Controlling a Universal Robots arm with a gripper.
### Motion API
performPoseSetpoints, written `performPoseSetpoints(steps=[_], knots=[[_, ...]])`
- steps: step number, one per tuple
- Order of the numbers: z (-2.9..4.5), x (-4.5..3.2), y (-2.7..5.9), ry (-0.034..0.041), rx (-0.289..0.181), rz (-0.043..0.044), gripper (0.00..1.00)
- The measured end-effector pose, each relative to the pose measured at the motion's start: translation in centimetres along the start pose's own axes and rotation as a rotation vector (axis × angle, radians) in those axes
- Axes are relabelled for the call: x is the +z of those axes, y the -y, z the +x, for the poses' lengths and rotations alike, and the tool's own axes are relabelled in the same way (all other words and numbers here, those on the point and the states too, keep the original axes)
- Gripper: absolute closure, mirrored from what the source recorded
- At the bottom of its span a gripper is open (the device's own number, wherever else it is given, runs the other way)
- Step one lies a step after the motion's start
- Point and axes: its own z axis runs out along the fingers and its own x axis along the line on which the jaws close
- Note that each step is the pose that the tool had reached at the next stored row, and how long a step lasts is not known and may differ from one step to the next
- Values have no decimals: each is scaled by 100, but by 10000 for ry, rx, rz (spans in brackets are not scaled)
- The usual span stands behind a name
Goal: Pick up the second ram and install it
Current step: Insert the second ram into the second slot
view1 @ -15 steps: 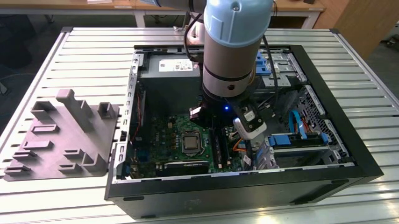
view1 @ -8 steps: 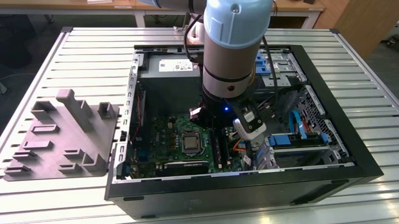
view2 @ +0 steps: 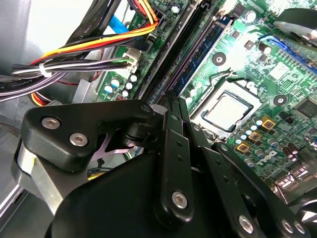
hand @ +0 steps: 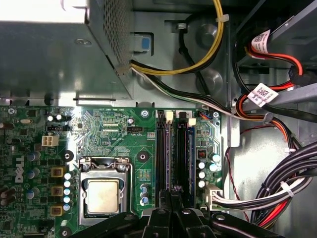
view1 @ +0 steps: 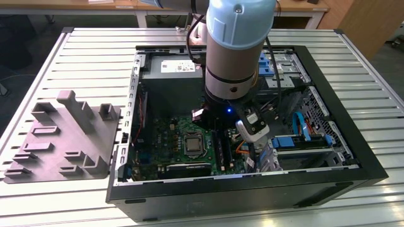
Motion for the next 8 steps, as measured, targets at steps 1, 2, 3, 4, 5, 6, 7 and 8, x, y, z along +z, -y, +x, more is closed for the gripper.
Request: performPoseSetpoints(steps=[1,2,3,4,5,6,7,8], knots=[[0,0,0,0,9,1,89],[0,0,0,1,25,2,89],[0,0,0,3,45,3,89],[0,0,0,3,54,3,89],[0,0,0,4,55,3,89],[0,0,0,3,57,2,89],[0,1,0,4,60,2,89],[0,1,0,4,67,3,89]])
